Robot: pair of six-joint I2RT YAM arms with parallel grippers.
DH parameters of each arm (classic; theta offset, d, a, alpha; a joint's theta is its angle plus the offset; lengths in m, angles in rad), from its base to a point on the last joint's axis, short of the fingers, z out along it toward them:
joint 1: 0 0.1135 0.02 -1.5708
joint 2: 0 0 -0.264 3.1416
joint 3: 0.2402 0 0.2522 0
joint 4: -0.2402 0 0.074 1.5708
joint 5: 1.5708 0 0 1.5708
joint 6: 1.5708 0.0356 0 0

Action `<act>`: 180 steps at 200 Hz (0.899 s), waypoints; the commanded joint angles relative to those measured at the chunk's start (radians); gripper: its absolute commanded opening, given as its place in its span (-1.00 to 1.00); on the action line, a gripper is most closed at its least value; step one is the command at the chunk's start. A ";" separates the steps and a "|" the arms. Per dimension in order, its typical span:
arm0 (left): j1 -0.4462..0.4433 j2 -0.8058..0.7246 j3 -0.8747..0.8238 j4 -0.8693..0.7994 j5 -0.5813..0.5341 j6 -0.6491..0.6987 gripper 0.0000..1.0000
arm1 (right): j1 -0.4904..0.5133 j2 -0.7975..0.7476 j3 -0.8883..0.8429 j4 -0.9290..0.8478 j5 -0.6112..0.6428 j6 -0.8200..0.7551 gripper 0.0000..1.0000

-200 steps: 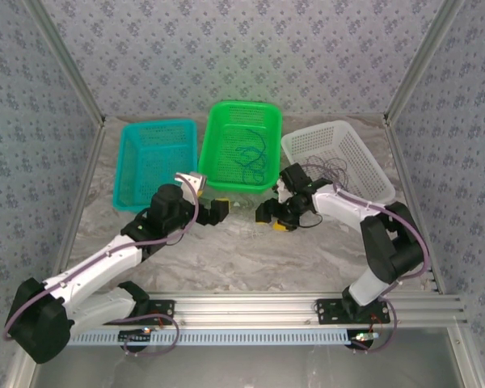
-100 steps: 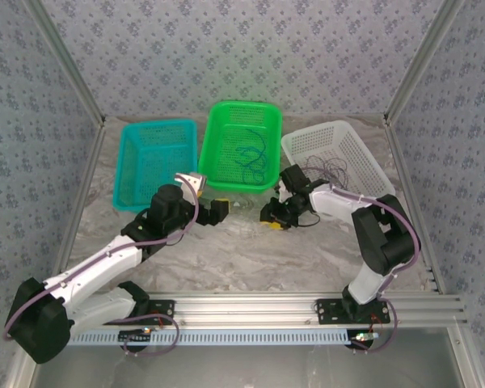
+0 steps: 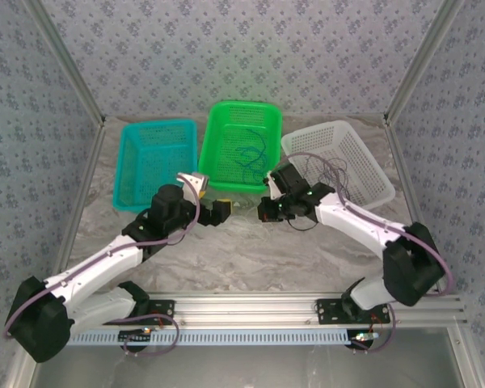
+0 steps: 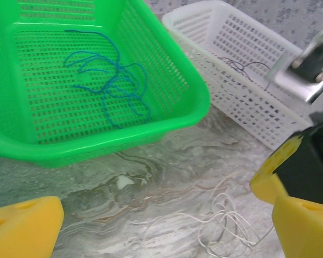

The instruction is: Untangle the cables

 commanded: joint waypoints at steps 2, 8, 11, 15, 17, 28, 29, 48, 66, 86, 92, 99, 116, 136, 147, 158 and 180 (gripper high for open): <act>-0.021 0.016 0.004 0.055 0.075 0.034 0.99 | 0.026 -0.091 0.030 -0.001 0.090 -0.109 -1.00; -0.028 0.022 0.007 0.049 0.078 0.043 0.99 | 0.030 -0.114 0.030 0.001 0.099 -0.121 -1.00; -0.033 0.023 0.009 0.047 0.079 0.048 0.99 | 0.033 -0.124 0.030 0.002 0.103 -0.125 -1.00; -0.038 0.025 0.011 0.046 0.079 0.053 0.99 | 0.034 -0.137 0.031 0.004 0.104 -0.134 -1.00; -0.039 0.026 0.011 0.045 0.079 0.055 0.99 | 0.035 -0.143 0.031 0.004 0.105 -0.137 -1.00; -0.050 0.030 0.011 0.047 0.080 0.067 0.99 | 0.037 -0.176 0.033 0.005 0.098 -0.151 -1.00; -0.051 0.030 0.011 0.048 0.079 0.067 0.99 | 0.037 -0.179 0.033 0.005 0.097 -0.152 -1.00; -0.068 0.035 0.011 0.062 0.084 0.087 0.98 | 0.038 -0.219 0.036 0.008 0.072 -0.172 -1.00; -0.081 0.042 0.011 0.090 0.092 0.092 0.97 | 0.041 -0.252 0.033 0.028 0.052 -0.174 -1.00; -0.096 0.062 0.024 0.114 0.094 0.099 0.92 | 0.042 -0.276 0.024 0.066 0.004 -0.179 -1.00; -0.100 0.070 0.033 0.114 0.090 0.102 0.91 | 0.043 -0.279 0.022 0.074 -0.011 -0.181 -1.00; -0.103 0.081 0.042 0.114 0.087 0.105 0.90 | 0.045 -0.281 0.022 0.076 -0.016 -0.183 -1.00; -0.117 0.108 0.062 0.118 0.088 0.119 0.88 | 0.046 -0.278 0.023 0.082 -0.033 -0.186 -1.00; -0.142 0.144 0.088 0.124 0.071 0.134 0.86 | 0.048 -0.275 0.018 0.103 -0.076 -0.180 -1.00; -0.156 0.160 0.095 0.133 0.036 0.140 0.83 | 0.049 -0.272 0.016 0.110 -0.092 -0.178 -1.00; -0.166 0.168 0.093 0.157 0.008 0.143 0.82 | 0.051 -0.270 0.016 0.112 -0.104 -0.178 -1.00; -0.182 0.185 0.092 0.207 -0.030 0.155 0.81 | 0.052 -0.271 0.007 0.129 -0.152 -0.175 -1.00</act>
